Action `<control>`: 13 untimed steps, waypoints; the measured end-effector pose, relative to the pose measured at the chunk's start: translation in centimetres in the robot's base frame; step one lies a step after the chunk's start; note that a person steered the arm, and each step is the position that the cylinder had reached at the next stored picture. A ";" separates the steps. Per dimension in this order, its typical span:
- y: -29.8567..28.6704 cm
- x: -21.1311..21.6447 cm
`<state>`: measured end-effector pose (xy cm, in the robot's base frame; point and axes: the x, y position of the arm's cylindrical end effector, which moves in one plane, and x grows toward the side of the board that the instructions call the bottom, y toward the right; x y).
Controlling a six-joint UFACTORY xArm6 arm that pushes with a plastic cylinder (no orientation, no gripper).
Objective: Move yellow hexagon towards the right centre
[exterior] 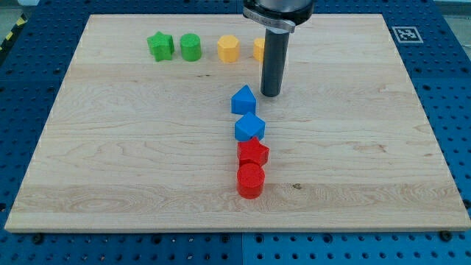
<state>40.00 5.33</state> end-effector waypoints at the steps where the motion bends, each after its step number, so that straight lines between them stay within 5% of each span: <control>1: 0.0 -1.1; 6: -9.4 -4.8; 13: -10.3 -9.9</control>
<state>30.09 -4.98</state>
